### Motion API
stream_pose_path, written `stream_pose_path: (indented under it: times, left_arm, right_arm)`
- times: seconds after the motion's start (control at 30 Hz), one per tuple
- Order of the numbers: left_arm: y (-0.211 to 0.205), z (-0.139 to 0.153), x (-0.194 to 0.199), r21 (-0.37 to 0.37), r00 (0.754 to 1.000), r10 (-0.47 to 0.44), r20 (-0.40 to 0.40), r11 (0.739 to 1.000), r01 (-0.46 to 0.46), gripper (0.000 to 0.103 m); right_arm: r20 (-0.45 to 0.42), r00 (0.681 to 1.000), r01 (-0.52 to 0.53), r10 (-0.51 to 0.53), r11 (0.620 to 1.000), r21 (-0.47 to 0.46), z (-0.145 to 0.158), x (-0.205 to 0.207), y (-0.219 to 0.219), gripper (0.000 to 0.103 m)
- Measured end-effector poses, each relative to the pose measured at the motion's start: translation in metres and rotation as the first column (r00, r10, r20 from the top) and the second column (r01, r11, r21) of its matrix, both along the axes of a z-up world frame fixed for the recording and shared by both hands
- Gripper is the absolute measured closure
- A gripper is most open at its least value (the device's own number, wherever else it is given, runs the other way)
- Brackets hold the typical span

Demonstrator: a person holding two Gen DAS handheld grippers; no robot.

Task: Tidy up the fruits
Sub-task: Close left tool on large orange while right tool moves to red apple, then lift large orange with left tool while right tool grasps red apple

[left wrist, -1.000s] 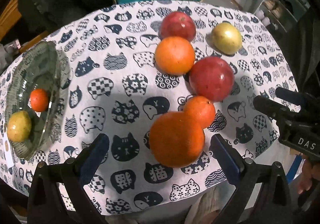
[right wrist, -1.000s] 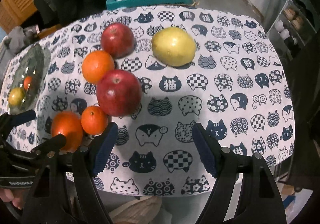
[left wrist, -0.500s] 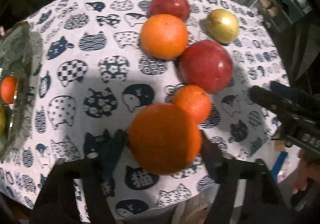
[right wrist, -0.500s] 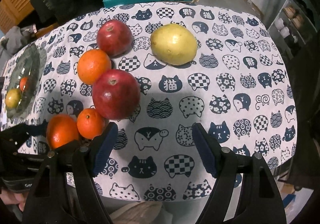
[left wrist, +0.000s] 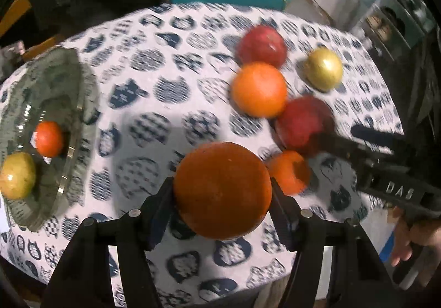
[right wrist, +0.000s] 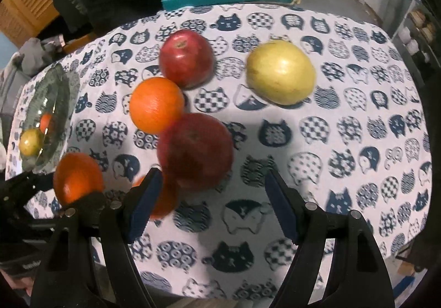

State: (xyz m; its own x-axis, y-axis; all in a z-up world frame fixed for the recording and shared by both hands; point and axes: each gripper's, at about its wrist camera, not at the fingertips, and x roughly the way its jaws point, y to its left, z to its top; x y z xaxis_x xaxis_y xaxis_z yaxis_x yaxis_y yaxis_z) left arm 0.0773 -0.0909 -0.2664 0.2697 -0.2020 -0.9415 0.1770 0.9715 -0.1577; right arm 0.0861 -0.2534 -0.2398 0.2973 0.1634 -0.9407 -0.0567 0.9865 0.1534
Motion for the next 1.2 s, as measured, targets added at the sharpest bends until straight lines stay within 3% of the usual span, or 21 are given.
stream_pose_path:
  times: [0.27,0.7,1.0,1.2]
  left_arm:
    - [0.025,-0.005,0.021,-0.003,0.995,0.098,0.017,0.995,-0.098,0.037]
    - [0.021,-0.010,0.027,-0.008,0.996,0.084,0.012,0.996,-0.084,0.037]
    - [0.019,-0.005,0.025,-0.008,0.996,0.083,0.026,0.997,-0.083,0.037]
    - [0.017,0.007,0.019,-0.011,0.995,0.084,0.059,0.996,-0.084,0.037]
  right_arm:
    - [-0.029,1.000,-0.008,0.008,1.000,-0.010,-0.018,0.024,0.016,0.026]
    - [-0.097,0.995,-0.012,0.012,1.000,0.005,-0.048,0.037,0.022,0.029]
    - [-0.070,0.998,0.002,-0.004,1.000,-0.030,-0.044,0.029,0.016,0.029]
    - [0.006,1.000,0.019,-0.018,0.997,-0.074,-0.022,0.019,0.008,0.029]
